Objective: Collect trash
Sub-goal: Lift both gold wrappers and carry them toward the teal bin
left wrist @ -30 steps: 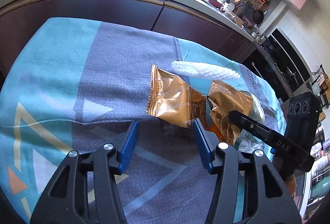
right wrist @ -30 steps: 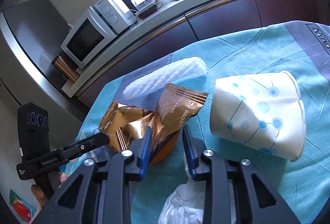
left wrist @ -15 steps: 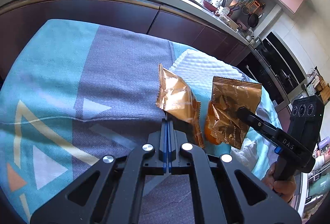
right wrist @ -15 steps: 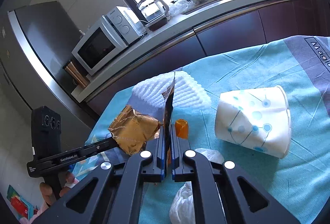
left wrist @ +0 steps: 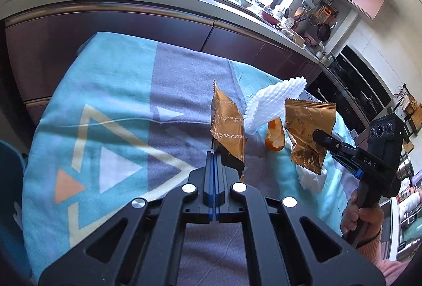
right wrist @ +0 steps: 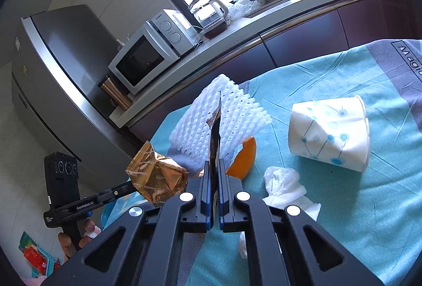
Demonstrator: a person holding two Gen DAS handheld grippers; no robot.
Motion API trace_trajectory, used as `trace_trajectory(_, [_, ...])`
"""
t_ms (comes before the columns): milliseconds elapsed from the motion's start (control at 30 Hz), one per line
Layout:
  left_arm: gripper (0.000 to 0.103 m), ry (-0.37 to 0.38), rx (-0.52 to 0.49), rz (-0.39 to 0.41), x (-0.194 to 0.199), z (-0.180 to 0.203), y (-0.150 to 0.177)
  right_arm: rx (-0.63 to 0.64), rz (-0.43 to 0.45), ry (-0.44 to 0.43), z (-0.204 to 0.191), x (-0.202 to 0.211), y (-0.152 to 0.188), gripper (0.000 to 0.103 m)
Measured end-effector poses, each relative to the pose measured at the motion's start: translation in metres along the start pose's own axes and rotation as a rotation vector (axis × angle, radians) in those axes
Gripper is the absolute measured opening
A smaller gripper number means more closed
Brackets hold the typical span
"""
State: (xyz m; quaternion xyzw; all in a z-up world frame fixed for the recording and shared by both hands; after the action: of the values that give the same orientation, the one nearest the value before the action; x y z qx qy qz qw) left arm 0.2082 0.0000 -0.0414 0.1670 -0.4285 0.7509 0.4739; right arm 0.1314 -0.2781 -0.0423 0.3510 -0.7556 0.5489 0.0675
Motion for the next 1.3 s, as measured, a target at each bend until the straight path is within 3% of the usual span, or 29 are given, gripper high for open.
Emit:
trace_trajectory(533, [0.002, 0.010, 0.098, 0.001, 0.053, -0.063, 0.042, 0.017, -0.041, -0.077, -0.024, 0.015, 0.025, 0.004])
trace_trajectory(633, [0.010, 0.009, 0.121, -0.012, 0.051, -0.073, 0.049, 0.032, -0.062, -0.103, -0.034, 0.006, 0.028, 0.004])
trace_trajectory(700, [0.025, 0.008, 0.139, -0.024, 0.048, -0.078, 0.051, 0.045, -0.080, -0.125, -0.042, -0.001, 0.029, 0.004])
trace_trajectory(833, [0.034, 0.030, 0.168, -0.025, 0.046, -0.082, 0.053, 0.079, -0.106, -0.158, -0.059, -0.016, 0.033, 0.004])
trace_trajectory(900, [0.044, 0.047, 0.180, -0.021, 0.048, -0.083, 0.054, 0.092, -0.115, -0.172, -0.067, -0.023, 0.033, 0.004])
trace_trajectory(1100, [0.053, 0.105, 0.239, -0.015, 0.050, -0.092, 0.049, 0.112, -0.139, -0.206, -0.079, -0.038, 0.032, 0.004])
trace_trajectory(1300, [0.054, 0.130, 0.273, -0.026, 0.042, -0.093, 0.040, 0.134, -0.168, -0.229, -0.090, -0.048, 0.035, 0.004])
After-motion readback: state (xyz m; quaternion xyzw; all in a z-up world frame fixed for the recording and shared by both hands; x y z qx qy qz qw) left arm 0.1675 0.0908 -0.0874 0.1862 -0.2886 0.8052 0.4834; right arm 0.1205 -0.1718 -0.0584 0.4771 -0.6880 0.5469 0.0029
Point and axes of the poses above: each gripper's, at about its wrist camera, not at the fingertips, and x roughly against the way its jaws point, z to its right, y to its underside, the point moved 1 cm from there along -x, roughly the way its jaws point, and after that the axes turned 15 degrees about x, right-handed, at the moved point
